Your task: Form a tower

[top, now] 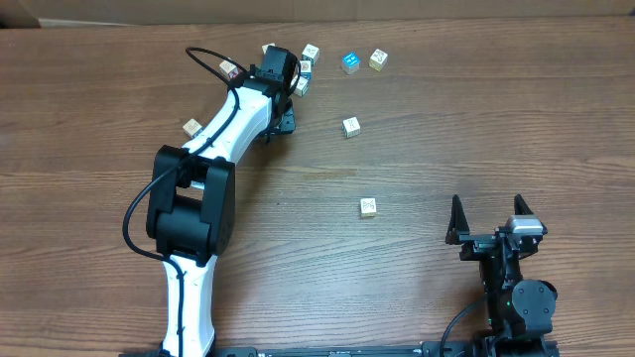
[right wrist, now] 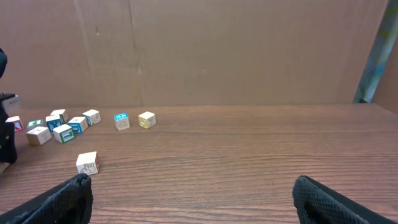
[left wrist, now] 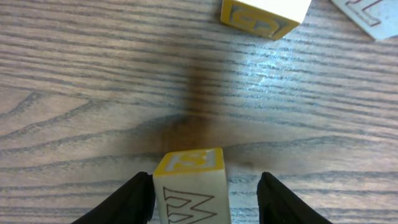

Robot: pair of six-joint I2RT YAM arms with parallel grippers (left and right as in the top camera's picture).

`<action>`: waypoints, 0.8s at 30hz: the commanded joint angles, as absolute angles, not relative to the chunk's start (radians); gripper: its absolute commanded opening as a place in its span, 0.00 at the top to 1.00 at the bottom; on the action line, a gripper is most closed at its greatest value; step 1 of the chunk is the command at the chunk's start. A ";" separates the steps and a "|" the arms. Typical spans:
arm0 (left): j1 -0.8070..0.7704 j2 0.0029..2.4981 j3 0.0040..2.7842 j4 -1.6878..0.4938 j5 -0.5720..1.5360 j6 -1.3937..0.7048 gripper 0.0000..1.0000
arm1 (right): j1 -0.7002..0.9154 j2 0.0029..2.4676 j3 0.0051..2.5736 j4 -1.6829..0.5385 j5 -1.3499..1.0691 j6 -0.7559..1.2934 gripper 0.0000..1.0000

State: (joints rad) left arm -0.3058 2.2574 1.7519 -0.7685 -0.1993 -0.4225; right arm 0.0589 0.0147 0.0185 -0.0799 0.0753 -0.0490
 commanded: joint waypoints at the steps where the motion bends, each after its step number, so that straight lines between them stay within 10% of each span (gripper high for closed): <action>1: -0.307 2.271 1.736 -0.759 -0.213 -0.434 0.51 | 0.056 0.003 0.008 -0.077 0.073 -0.051 0.00; 24: -0.307 2.271 1.736 -0.776 -0.183 -0.444 0.67 | 0.056 0.003 0.008 -0.077 0.073 -0.051 0.00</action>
State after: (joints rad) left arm -0.3058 2.2578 1.7515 -0.7734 -0.1947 -0.4637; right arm 0.0589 0.0147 0.0185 -0.0803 0.0750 -0.0486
